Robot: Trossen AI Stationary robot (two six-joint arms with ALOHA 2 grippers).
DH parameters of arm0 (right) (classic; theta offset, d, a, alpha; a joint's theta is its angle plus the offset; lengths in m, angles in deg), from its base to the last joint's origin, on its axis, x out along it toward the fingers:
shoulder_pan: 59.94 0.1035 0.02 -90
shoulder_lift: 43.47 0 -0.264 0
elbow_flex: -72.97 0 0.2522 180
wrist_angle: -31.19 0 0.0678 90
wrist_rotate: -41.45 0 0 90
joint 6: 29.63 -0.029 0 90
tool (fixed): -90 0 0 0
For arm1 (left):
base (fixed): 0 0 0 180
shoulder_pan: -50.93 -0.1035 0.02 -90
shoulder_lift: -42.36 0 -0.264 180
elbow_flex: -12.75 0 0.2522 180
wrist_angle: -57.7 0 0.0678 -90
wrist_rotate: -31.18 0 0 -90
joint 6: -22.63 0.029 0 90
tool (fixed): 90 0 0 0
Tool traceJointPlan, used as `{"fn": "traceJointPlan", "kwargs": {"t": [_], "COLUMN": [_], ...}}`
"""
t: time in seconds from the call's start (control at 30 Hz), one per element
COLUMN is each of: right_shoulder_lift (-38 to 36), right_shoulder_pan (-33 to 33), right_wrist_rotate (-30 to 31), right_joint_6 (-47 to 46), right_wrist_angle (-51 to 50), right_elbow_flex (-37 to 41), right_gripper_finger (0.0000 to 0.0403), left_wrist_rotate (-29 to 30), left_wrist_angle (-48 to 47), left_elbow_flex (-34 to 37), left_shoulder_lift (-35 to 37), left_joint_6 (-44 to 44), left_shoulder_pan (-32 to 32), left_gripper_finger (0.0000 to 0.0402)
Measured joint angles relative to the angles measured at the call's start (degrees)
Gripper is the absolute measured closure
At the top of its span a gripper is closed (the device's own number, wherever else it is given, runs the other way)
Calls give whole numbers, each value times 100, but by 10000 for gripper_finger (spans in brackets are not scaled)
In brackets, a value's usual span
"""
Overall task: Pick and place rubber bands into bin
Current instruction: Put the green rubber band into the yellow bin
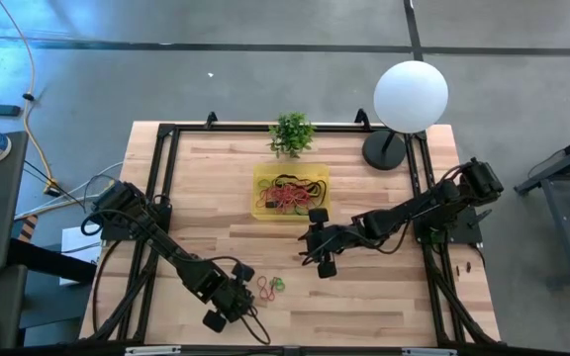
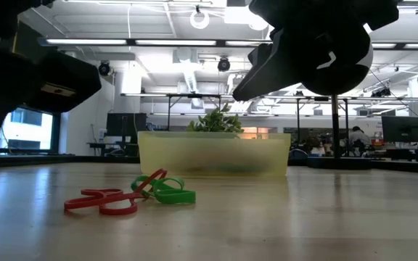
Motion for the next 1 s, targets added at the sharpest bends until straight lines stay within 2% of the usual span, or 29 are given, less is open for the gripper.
{"fn": "traceJointPlan", "kwargs": {"t": [0.2, 0.4, 0.57, 0.87, 1.0], "right_shoulder_lift": [0, 0, 0, 0, 0], "right_shoulder_pan": [0, 0, 0, 0, 0], "right_wrist_rotate": [1, -2, -2, -1, 0], "right_joint_6": [-1, -3, -5, 2, 44], "right_wrist_angle": [0, -31, -42, -45, -48], "right_elbow_flex": [0, -2, -2, -2, -2], "right_gripper_finger": [237, 245, 246, 252, 253], "left_wrist_rotate": [1, -105, -126, -109, -90], "left_wrist_angle": [-74, -84, -83, -155, -163], "left_elbow_flex": [0, -19, -15, -11, -7], "left_shoulder_lift": [-68, -211, -266, -280, -286], "left_joint_6": [20, -1, -2, 78, 131], "left_shoulder_pan": [-4, -7, -81, -166, -162], "left_gripper_finger": [242, 239, 271, 390, 390]}}
